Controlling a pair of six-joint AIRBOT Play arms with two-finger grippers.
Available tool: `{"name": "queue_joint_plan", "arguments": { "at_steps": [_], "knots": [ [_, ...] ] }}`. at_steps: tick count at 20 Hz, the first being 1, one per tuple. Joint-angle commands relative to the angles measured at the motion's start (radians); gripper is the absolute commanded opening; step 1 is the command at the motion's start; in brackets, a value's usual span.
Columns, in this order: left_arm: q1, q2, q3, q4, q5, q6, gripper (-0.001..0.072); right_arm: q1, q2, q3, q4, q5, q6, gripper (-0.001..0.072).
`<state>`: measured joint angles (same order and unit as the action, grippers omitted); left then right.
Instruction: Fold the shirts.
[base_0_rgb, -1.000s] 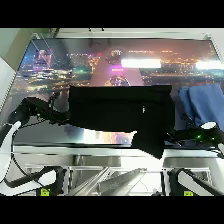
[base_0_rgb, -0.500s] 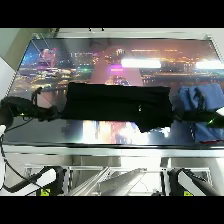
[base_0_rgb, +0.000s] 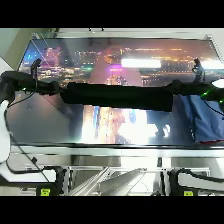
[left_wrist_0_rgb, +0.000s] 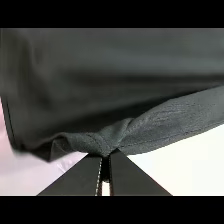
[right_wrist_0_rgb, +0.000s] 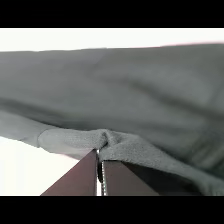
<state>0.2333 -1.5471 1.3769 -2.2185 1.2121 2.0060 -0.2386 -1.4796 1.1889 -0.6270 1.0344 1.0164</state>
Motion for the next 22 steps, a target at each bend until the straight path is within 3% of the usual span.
{"name": "queue_joint_plan", "arguments": {
  "at_steps": [1,7,11,22],
  "knots": [
    [-0.023,-0.197,0.176,0.005,-0.024,-0.008,0.0024,0.024,-0.153,0.056,0.006,-0.107,-0.039,0.0019],
    [-0.042,-0.407,0.355,0.088,-0.034,-0.087,0.0024,0.024,-0.279,0.096,-0.049,-0.168,-0.034,0.0019],
    [-0.102,-0.468,0.463,0.324,-0.010,-0.245,0.0023,0.048,-0.279,0.158,-0.375,-0.169,0.223,0.0019],
    [-0.154,-0.474,0.518,0.342,-0.020,-0.253,0.0023,0.111,-0.291,0.251,-0.435,-0.169,0.241,0.0019]
  ]
}}
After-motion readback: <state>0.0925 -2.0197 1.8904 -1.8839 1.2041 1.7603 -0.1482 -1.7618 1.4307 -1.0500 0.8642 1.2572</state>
